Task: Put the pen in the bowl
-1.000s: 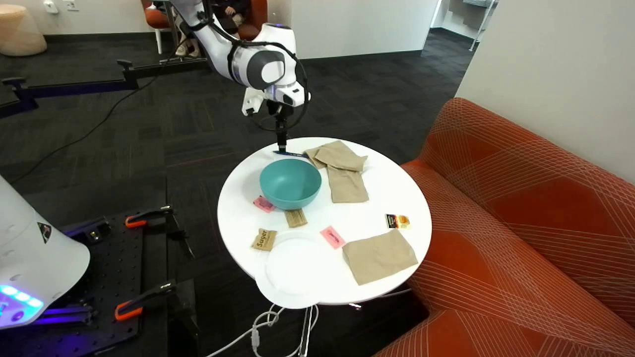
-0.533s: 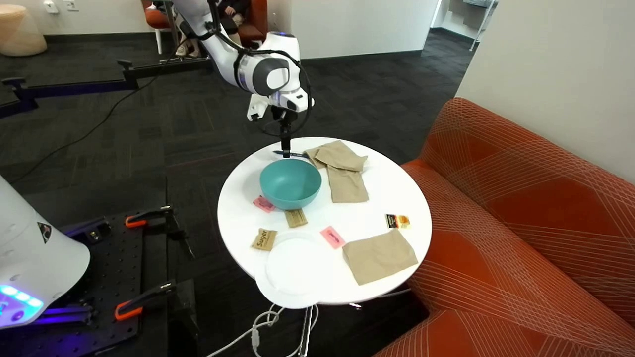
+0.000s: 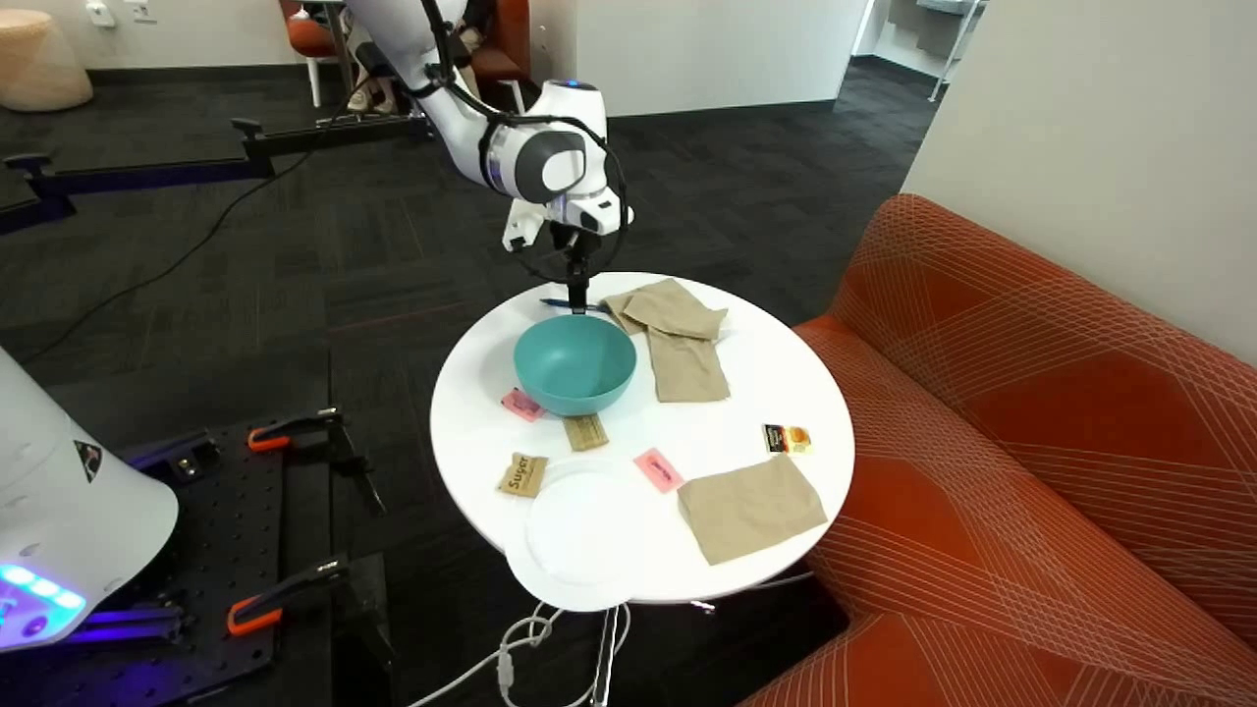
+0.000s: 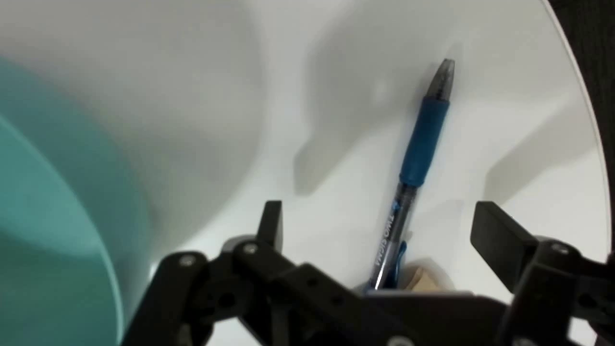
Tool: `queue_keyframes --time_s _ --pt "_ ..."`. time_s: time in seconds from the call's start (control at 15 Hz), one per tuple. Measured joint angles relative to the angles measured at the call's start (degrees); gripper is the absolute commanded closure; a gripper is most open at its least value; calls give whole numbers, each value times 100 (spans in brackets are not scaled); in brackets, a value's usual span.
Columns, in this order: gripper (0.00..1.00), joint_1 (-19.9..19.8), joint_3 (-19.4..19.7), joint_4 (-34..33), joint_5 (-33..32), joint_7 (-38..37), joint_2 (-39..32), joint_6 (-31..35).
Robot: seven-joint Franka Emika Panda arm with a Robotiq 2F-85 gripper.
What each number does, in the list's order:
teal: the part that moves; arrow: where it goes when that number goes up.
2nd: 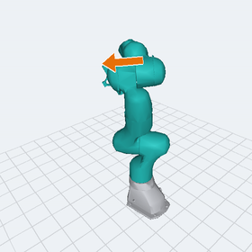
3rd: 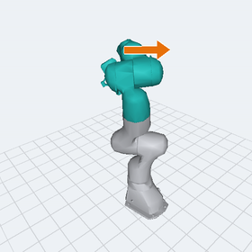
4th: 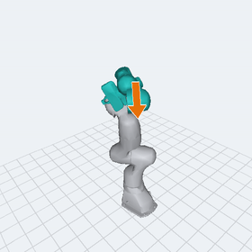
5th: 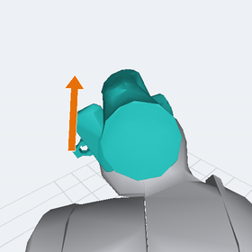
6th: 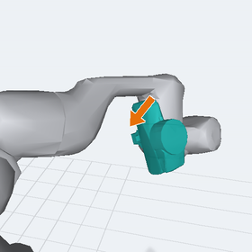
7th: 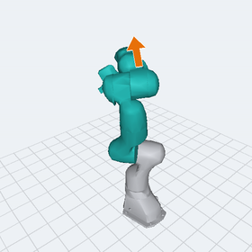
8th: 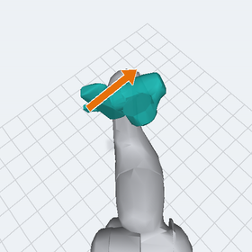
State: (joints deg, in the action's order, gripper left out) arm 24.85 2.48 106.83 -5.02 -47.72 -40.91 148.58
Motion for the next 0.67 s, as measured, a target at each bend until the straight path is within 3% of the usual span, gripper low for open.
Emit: queue_keyframes --time_s 0.07,0.67 --pt "26 0 8 -51 1 -1 -43 0" --pt "95 33 68 -364 1 -347 -209 1"
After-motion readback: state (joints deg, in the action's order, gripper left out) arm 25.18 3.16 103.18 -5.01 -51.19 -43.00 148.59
